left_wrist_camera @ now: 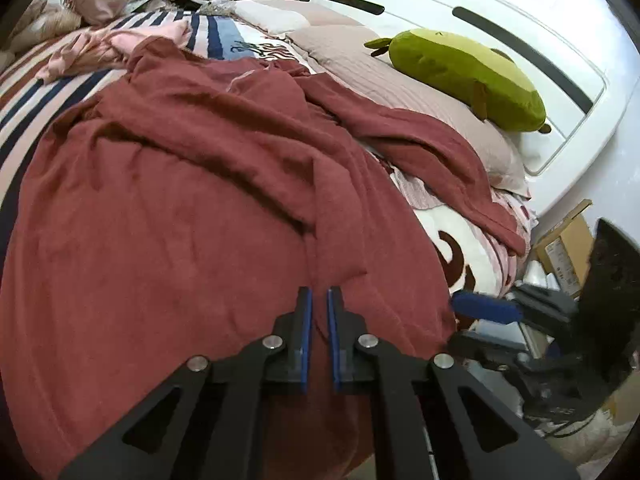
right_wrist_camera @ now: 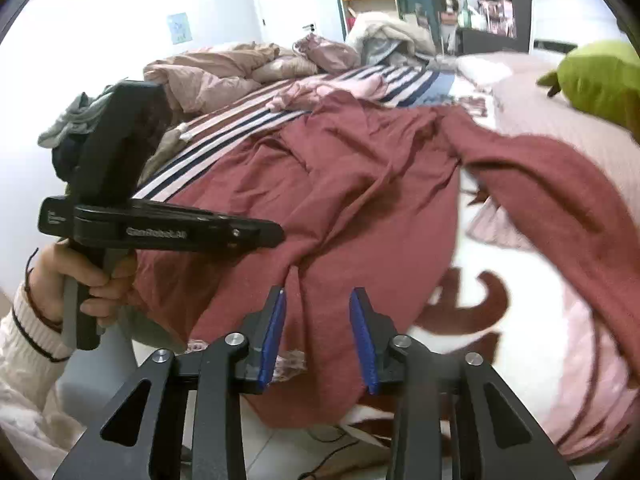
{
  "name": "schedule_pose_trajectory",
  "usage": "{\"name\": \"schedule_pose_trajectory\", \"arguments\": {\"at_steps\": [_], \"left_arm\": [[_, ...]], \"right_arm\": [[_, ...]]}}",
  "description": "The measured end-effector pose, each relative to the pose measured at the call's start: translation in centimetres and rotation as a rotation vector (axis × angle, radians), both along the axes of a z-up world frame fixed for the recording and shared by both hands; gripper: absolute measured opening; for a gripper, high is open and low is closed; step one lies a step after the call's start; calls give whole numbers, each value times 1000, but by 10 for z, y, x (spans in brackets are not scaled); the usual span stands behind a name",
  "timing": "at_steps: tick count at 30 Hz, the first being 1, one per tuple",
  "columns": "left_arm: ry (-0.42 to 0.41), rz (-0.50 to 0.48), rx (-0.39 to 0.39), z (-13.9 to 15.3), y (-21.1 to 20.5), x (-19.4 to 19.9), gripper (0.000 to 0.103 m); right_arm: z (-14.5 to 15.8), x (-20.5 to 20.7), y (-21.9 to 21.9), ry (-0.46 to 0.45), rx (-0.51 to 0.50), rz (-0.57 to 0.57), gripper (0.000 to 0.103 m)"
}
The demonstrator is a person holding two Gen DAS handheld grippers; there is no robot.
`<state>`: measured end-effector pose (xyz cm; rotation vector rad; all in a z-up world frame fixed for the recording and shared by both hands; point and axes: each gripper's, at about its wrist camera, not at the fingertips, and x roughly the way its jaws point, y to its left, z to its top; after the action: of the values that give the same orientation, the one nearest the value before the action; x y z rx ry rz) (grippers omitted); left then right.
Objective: Fold small clothes
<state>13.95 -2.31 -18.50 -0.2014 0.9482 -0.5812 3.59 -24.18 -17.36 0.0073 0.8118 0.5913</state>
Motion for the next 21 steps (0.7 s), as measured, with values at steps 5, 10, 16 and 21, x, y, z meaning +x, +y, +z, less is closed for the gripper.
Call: {"name": "schedule_pose_trajectory", "arguments": {"at_steps": [5, 10, 16, 21], "left_arm": [[7, 13, -3, -6, 8, -1, 5], [4, 12, -12, -7, 9, -2, 5], [-14, -5, -33, 2, 9, -3, 25], [-27, -12, -33, 10, 5, -1, 30]], "right_arm": [[-13, 6, 21, 61, -8, 28, 24], [-16, 1, 35, 31, -37, 44, 1], [1, -5, 12, -33, -46, -36, 0], [10, -3, -23, -49, -43, -118, 0]]}}
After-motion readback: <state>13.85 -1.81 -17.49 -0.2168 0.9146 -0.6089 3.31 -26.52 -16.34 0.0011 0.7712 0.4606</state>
